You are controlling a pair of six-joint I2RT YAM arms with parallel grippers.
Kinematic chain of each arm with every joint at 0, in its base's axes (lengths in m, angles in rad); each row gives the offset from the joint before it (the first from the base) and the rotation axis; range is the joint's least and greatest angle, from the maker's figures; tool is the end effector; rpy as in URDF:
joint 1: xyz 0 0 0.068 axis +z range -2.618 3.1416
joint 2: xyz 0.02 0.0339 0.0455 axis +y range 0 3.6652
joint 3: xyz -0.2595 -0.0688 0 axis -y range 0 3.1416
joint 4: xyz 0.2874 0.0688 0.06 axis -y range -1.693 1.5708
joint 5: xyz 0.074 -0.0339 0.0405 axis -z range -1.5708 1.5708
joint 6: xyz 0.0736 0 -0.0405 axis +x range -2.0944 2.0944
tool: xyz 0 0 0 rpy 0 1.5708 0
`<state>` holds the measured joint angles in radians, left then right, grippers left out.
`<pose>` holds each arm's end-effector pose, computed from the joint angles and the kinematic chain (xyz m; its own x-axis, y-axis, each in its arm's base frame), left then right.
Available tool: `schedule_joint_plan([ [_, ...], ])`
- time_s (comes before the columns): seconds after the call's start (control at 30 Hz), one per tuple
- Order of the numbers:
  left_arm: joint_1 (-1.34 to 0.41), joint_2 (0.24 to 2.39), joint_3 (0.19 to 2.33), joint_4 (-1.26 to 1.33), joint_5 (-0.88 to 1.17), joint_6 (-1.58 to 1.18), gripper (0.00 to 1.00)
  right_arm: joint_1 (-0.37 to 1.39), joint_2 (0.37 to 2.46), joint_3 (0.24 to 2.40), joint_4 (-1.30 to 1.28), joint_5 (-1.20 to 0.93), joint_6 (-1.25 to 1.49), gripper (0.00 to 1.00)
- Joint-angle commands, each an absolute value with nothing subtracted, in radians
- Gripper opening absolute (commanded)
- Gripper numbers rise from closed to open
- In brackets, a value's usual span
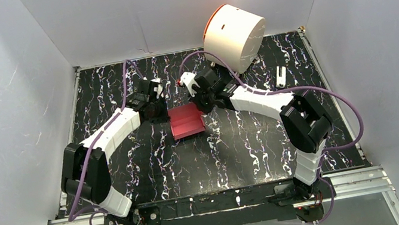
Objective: Fold the paper box
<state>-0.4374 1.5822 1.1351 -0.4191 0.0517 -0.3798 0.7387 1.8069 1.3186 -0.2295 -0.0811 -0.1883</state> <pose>0.3640 -0.1744 0.1904 -0.8090 -0.0304 -0.5870 0.1652 0.9467 -0.2767 0.3462 0.3233 0.1870 -0.3436 -0.5653 -0.7499 -0.7946 0.6006 -0.0887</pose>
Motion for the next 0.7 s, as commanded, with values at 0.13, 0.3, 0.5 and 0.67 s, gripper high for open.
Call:
schedule_joint_plan([
  [0.13, -0.461, 1.498, 1.028, -0.225, 0.054, -0.528, 0.00, 0.853, 1.723, 1.271, -0.090, 0.195, 0.169, 0.00],
  [0.3, -0.493, 1.439, 0.952, -0.147, -0.009, -0.576, 0.00, 0.921, 1.698, 1.192, -0.012, 0.346, 0.321, 0.00],
  [0.5, -0.528, 1.393, 0.871, -0.068, -0.053, -0.616, 0.00, 0.976, 1.679, 1.082, 0.118, 0.494, 0.456, 0.00],
  [0.67, -0.551, 1.364, 0.813, -0.031, -0.072, -0.637, 0.00, 0.997, 1.679, 1.045, 0.149, 0.572, 0.556, 0.00],
])
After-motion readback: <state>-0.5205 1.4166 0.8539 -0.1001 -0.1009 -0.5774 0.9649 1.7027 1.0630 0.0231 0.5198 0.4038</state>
